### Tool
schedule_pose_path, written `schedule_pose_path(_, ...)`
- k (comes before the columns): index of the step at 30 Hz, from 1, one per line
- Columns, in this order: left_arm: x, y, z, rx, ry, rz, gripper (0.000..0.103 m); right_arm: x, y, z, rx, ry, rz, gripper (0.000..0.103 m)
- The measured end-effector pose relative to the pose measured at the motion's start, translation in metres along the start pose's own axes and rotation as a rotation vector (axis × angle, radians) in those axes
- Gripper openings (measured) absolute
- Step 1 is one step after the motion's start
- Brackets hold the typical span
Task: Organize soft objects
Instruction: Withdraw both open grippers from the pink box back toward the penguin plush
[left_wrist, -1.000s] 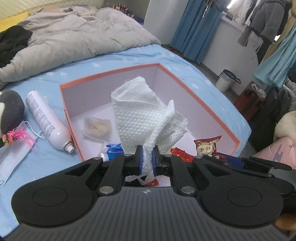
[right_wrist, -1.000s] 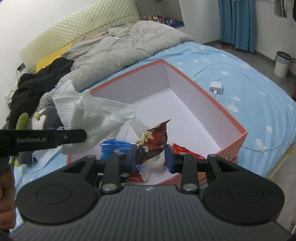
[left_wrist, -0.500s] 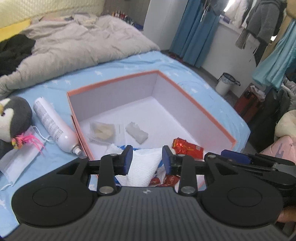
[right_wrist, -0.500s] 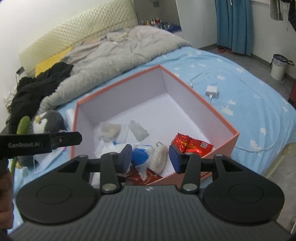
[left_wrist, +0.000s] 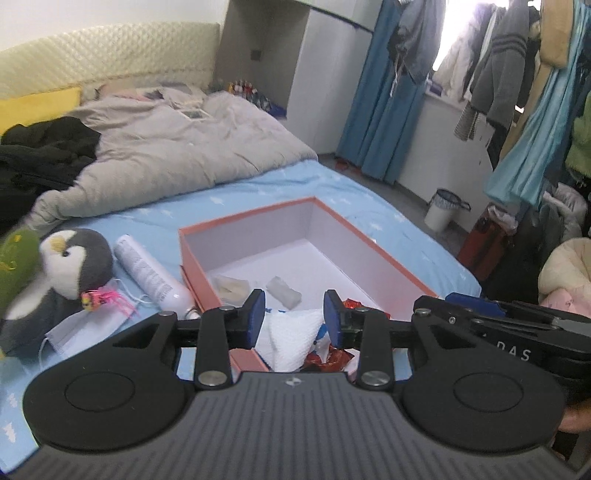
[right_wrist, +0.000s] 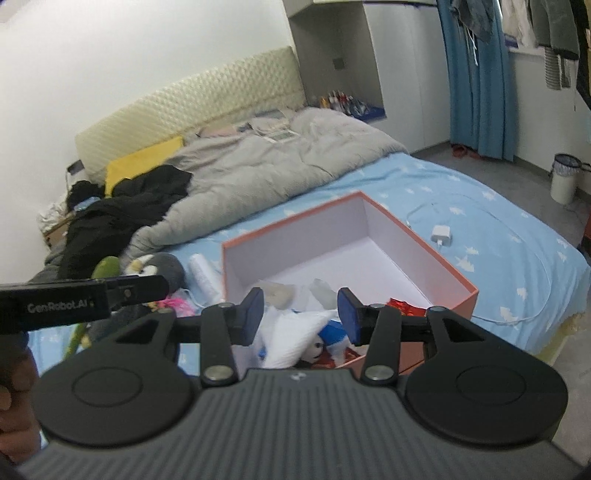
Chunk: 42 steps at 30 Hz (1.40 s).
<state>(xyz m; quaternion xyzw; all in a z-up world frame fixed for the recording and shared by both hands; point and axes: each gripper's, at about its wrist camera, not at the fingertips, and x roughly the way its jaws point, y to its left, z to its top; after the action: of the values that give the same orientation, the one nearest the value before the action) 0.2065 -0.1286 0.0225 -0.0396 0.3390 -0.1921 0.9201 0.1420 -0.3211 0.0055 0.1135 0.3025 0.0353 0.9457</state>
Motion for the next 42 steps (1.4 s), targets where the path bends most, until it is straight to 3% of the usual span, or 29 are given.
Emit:
schedule_pose_path(11,-0.078,0.025,-0.029,-0.002,-0.057,0.052,0.040,-0.036,0.047,-0.017,-0.058,-0.053,0.088,0.048)
schedule_pose_path(22,-0.128,0.059,-0.062,-0.086,-0.103,0.126,0.040,-0.038,0.084,-0.043,-0.097,-0.020,0.185,0.048)
schedule_pose_path(33,-0.126,0.098,-0.092,-0.168,-0.067,0.217,0.040,-0.014,0.098,-0.072,-0.104,0.053,0.229,0.048)
schedule_pose_path(42,-0.083,0.144,-0.109,-0.260,0.002,0.242,0.040,0.019,0.108,-0.079,-0.111,0.125,0.235,0.047)
